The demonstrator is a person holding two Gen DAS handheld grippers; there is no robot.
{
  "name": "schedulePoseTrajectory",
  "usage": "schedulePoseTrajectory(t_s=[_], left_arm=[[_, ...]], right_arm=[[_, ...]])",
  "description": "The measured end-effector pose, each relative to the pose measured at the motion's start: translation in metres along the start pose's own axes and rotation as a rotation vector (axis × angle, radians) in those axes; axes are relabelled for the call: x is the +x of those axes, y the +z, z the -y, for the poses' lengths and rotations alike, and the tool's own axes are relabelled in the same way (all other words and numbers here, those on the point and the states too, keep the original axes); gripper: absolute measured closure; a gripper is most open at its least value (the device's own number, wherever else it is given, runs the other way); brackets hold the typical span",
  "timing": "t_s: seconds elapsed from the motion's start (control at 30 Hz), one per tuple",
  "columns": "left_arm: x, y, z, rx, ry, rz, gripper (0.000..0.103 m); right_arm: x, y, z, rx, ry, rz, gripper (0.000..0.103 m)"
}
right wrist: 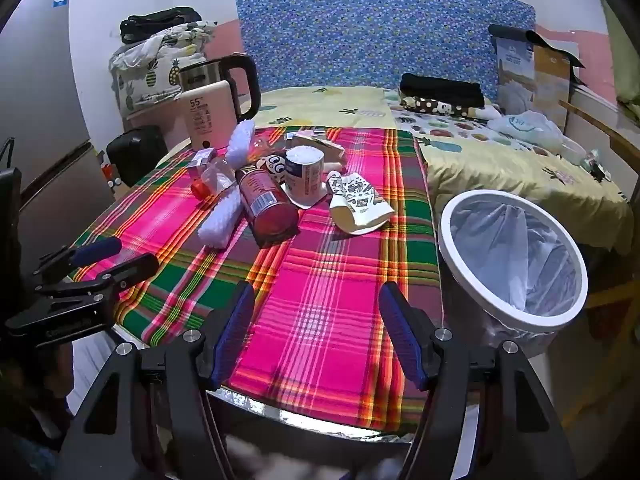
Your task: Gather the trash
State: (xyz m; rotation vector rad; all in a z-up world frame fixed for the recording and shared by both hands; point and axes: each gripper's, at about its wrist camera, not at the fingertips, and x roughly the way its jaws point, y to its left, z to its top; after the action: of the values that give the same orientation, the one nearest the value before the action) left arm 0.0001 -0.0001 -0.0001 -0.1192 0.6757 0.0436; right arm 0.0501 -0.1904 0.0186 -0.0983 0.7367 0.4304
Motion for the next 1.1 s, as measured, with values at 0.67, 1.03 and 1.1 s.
schedulePoseTrajectory(t_s=[0.67,1.03,1.1], left_arm=[[-0.0042,0.0013,-0.0012,-0.001,-0.001,0.003,0.026],[-0.0041,0.0010,-0.0004,0.001,-0.001,0.005,0.026],[-0.0043,0.0008,-0.0006,0.000,0.000,0.005,0.026]], right_arm=[[-0.0014,-0.0007,-0.0019,-0.007,-0.003,0.012,0.037],[-0.0040,-0.0014,-0.0020,-0.006,-0.003,0.012,0.037],[-0.0042,-0.0015,-0.0014,-0.007,-0.002,0.013,0.037]])
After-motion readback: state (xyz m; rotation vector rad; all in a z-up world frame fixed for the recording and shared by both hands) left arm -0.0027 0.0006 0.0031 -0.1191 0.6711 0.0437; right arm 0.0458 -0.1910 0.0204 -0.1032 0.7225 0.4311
